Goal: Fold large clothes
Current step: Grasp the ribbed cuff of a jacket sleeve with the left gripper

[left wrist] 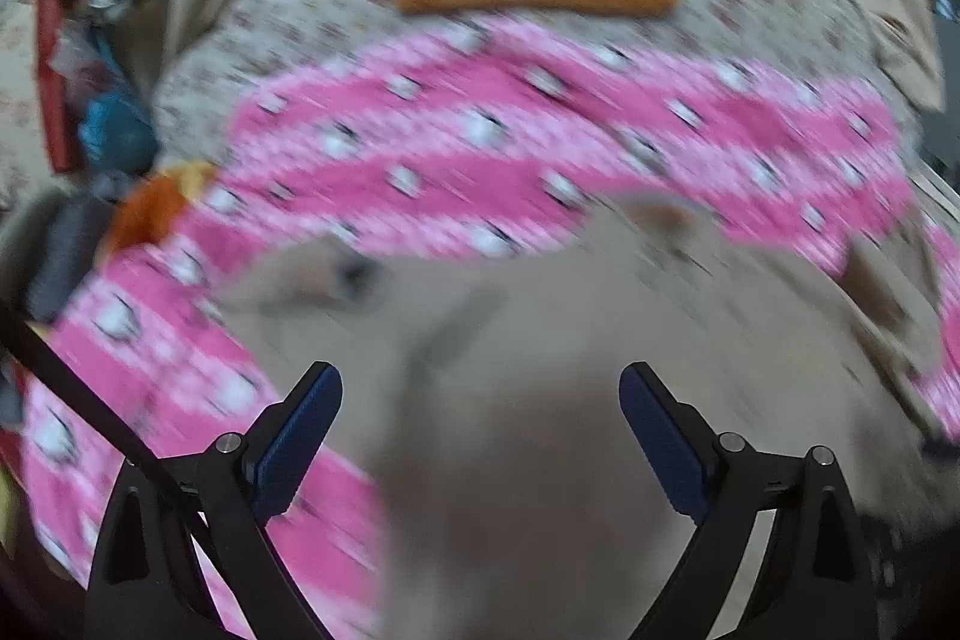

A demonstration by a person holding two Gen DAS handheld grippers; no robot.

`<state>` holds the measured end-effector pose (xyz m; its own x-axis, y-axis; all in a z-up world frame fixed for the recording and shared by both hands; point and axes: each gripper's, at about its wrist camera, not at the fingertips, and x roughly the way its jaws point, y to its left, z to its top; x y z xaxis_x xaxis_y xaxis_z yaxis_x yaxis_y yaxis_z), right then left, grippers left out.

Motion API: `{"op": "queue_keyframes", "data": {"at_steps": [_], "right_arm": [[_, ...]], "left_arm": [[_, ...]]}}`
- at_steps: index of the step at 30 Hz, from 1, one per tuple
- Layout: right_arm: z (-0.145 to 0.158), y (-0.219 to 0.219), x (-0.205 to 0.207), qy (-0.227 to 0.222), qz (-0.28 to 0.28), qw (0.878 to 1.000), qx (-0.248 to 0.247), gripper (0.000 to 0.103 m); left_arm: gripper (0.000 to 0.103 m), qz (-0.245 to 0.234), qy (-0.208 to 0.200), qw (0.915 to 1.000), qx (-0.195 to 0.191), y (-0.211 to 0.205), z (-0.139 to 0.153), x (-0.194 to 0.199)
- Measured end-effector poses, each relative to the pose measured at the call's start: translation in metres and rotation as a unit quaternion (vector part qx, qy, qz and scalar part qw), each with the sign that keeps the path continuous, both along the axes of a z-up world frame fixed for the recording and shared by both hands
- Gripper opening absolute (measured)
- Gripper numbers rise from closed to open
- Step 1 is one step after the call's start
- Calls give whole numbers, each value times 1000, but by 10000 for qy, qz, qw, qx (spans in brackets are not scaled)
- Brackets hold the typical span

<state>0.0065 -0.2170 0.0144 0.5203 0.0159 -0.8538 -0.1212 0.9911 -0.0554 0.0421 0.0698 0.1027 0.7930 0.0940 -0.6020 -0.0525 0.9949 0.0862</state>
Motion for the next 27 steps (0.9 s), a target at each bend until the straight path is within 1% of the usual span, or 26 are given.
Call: {"op": "queue_keyframes", "data": {"at_steps": [1, 2, 3, 5, 6, 7, 9, 10, 12, 13, 14, 15, 18, 19, 20, 21, 22, 23, 24, 25, 26, 27], "right_arm": [[-1, 4, -1, 25, 116, 9999, -48, 103], [-2, 11, -3, 66, 297, 9995, -111, 103], [-3, 15, -4, 72, 388, 9991, -158, 103], [-3, 23, -7, 88, 580, 9979, -270, 102], [-4, 27, -9, 89, 659, 9972, -347, 102], [-4, 28, -10, 79, 692, 9968, -391, 102], [-4, 30, -9, 84, 748, 9964, -389, 103], [-4, 29, -8, 108, 749, 9965, -357, 103], [-6, 26, -6, 181, 721, 9969, -272, 103], [-7, 26, -5, 210, 705, 9970, -231, 103], [-8, 26, -4, 224, 697, 9971, -211, 103], [-8, 26, -3, 231, 694, 9971, -201, 103], [-9, 27, -1, 240, 716, 9969, -214, 103], [-9, 27, -1, 241, 720, 9969, -213, 103], [-9, 26, -1, 245, 727, 9968, -206, 103], [-9, 26, 0, 258, 736, 9968, -194, 103], [-9, 26, 0, 265, 742, 9967, -185, 103], [-9, 26, 1, 271, 745, 9967, -183, 103], [-9, 26, 2, 283, 747, 9967, -171, 103], [-8, 26, 3, 286, 756, 9966, -166, 103], [-8, 26, 3, 283, 757, 9966, -164, 103], [-8, 26, 4, 283, 764, 9965, -158, 103]], "left_arm": [[79, 68, -70, 9999, 47, 17, 5, 9], [79, 114, -147, 9996, 234, 39, 8, 22], [79, 127, -115, 9990, 416, 54, 6, 31], [79, 79, 231, 9976, 649, 91, -11, 54], [76, 19, 370, 9972, 655, 104, -20, 61], [74, -26, 506, 9959, 746, 114, -25, 68], [70, -173, 804, 9917, 990, 125, -41, 82], [70, -244, 870, 9903, 1055, 125, -47, 87], [69, -468, 989, 9854, 1305, 119, -61, 96], [67, -491, 1011, 9817, 1534, 116, -64, 101], [63, -422, 1041, 9756, 1888, 112, -72, 111], [61, -368, 1072, 9702, 2142, 110, -73, 115], [58, -355, 1211, 9412, 3133, 98, -91, 135], [58, -355, 1236, 9287, 3479, 95, -98, 141], [58, -398, 1328, 9189, 3692, 93, -106, 147], [57, -450, 1403, 9136, 3790, 92, -111, 151], [55, -520, 1436, 9107, 3837, 90, -115, 154], [42, -574, 1446, 9147, 3730, 90, -116, 157], [20, -591, 1498, 9233, 3488, 92, -114, 159], [11, -566, 1557, 9339, 3169, 95, -111, 161], [8, -479, 1544, 9443, 2867, 98, -105, 162], [4, -446, 1432, 9536, 2612, 99, -96, 159]]}}
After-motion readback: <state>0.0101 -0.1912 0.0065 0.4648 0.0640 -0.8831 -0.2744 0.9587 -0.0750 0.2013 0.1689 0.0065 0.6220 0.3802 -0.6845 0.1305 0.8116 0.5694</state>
